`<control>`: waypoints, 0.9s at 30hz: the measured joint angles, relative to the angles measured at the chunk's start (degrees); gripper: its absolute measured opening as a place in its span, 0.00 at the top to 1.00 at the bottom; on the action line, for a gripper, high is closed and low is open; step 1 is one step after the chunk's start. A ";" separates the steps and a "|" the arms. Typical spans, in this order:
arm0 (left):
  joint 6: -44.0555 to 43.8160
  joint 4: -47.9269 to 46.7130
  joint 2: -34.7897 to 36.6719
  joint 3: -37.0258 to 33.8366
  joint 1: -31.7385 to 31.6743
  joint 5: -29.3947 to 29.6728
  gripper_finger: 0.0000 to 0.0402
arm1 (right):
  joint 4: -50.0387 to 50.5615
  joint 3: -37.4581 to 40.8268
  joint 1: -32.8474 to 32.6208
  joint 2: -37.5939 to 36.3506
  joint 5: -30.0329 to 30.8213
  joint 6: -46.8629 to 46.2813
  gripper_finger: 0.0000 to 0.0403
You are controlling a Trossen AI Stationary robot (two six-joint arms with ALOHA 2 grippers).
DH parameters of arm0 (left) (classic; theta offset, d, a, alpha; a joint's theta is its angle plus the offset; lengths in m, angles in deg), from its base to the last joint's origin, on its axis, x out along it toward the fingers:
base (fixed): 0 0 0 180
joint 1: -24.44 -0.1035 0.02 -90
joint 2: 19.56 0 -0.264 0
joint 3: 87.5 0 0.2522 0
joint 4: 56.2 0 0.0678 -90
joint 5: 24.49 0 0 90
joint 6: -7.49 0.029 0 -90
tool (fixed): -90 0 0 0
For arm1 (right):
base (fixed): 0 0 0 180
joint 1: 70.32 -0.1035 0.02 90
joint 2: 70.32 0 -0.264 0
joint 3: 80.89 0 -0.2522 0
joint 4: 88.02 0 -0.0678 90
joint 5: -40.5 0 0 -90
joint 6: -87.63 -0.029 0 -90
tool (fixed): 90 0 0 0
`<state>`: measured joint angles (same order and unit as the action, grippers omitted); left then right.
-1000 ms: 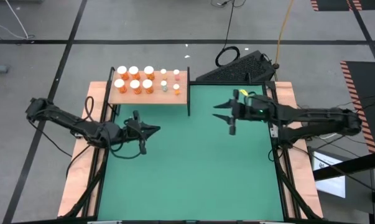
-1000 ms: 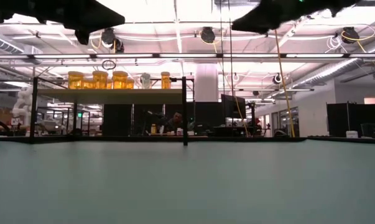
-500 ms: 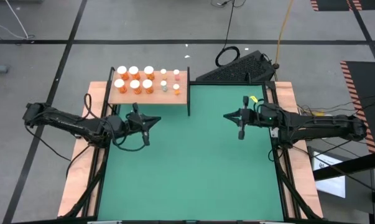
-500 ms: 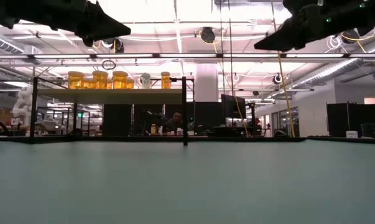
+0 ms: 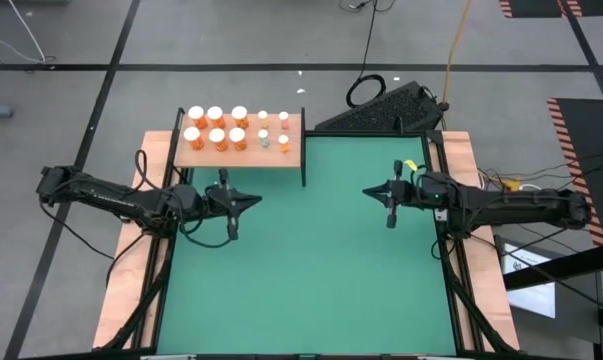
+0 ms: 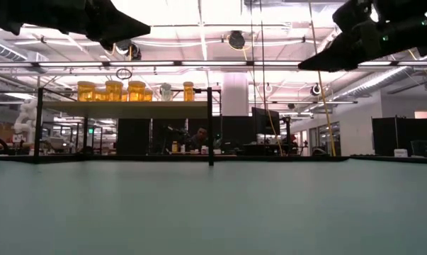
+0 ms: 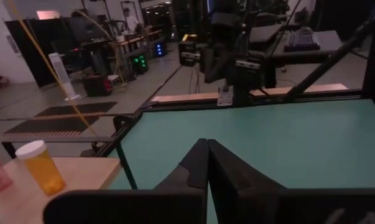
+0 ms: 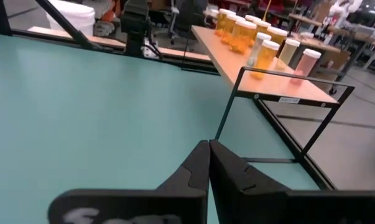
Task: Pick and place medicine bottles onto shelf by color
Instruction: Return to Home Position
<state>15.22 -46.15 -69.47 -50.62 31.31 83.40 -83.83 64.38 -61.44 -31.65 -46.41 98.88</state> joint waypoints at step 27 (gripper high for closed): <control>1.85 25.23 -1.36 -17.07 -0.03 -1.94 0.99 | -9.80 14.29 0.02 -12.15 -7.71 -1.60 1.00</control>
<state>17.07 -20.92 -70.83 -67.70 31.28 81.45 -93.63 78.67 -61.41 -43.80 -54.12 97.28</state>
